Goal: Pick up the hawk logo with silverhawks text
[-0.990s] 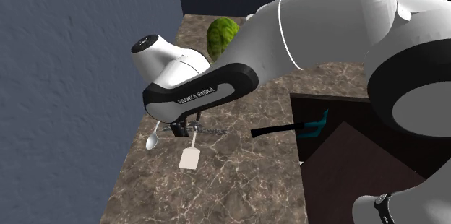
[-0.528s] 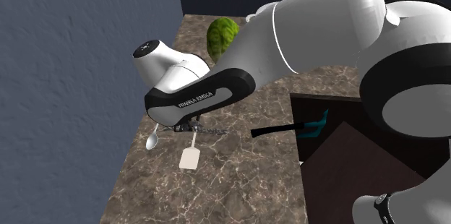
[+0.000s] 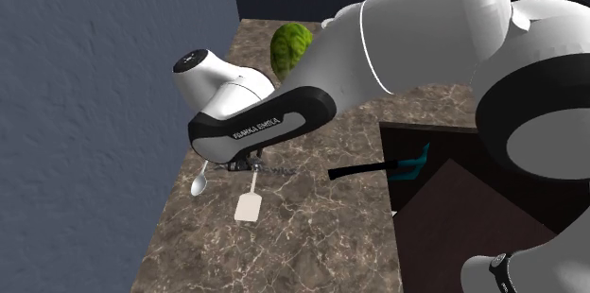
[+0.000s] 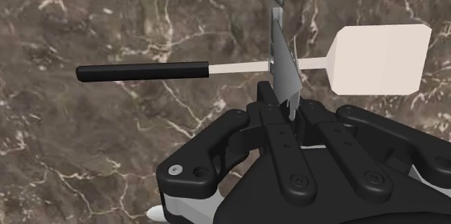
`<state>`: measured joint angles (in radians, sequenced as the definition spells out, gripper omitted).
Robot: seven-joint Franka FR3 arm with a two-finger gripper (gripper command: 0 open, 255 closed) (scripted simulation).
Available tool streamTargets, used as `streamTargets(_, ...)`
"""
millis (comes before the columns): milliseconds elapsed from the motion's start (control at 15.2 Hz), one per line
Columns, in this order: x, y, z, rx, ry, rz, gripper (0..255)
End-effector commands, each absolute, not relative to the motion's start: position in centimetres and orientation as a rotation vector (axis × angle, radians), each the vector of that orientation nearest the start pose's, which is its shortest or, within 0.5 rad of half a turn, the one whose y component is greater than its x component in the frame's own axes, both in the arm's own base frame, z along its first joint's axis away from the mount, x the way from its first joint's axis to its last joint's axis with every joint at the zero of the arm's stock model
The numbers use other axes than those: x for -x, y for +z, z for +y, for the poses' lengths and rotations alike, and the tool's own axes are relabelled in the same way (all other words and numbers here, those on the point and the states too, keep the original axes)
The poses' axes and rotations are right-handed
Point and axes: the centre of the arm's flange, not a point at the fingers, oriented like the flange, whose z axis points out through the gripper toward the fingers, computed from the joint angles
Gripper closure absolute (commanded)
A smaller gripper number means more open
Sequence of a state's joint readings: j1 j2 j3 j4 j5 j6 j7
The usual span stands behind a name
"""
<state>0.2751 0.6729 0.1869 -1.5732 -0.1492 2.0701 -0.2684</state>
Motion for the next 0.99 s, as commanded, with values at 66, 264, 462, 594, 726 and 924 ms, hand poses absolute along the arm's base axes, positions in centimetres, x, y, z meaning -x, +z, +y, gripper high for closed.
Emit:
streamTargets(66,-62.1,25.2,28.2,2.915,0.254,-1.202,255)
streamTargets(264,-62.1,26.8,28.2,2.915,0.254,-1.202,255)
streamTargets(462,-62.1,28.4,28.2,2.915,0.254,-1.202,255)
streamTargets(594,-62.1,29.5,28.2,2.915,0.254,-1.202,255)
streamTargets(726,-62.1,30.5,28.2,2.915,0.254,-1.202,255)
streamTargets(924,-62.1,31.1,28.2,2.915,0.254,-1.202,255)
